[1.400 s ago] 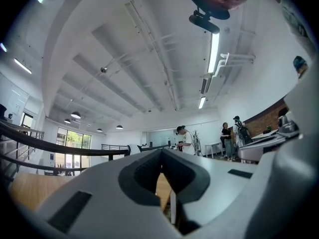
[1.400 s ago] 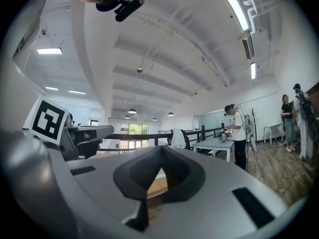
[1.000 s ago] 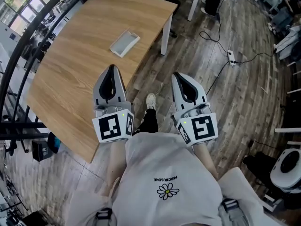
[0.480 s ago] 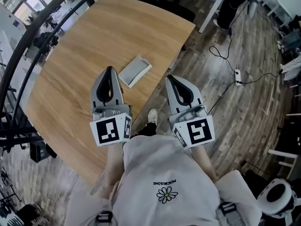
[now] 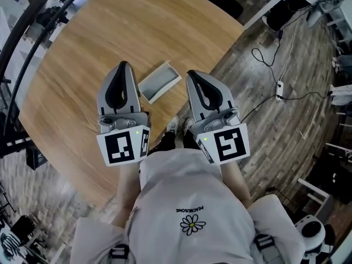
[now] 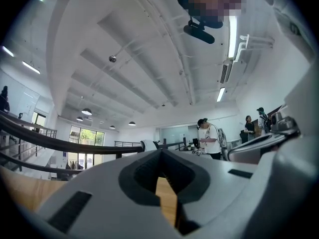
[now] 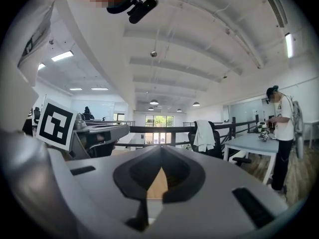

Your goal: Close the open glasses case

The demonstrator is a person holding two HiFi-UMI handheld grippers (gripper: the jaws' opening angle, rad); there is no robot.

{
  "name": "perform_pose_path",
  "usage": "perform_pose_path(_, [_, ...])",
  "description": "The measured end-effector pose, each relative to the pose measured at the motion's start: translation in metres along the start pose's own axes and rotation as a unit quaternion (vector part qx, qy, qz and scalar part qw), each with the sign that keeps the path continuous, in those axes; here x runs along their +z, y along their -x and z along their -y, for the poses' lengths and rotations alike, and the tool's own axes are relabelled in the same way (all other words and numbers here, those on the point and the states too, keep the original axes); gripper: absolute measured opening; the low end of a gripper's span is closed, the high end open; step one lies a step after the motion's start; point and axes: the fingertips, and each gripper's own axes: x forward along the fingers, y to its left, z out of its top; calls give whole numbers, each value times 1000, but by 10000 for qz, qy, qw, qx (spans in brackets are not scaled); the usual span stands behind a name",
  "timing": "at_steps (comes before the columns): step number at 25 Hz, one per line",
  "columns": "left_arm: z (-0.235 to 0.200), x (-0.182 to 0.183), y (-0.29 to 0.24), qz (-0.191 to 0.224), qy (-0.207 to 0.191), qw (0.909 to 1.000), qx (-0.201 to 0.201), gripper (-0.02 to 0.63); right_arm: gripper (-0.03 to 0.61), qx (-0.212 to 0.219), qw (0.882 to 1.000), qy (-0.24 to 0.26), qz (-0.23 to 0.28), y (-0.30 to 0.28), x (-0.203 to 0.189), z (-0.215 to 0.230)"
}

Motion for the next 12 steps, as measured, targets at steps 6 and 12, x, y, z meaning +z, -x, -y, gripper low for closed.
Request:
perform_pose_path(6, [0,3,-11,36,-86,9989,469,17,6,536,9980,-290,-165,-19,-14,15])
perform_pose_path(12, [0,8,-11,42,-215,9973,698,17,8,877,9955,-327,-166,-30,-9,17])
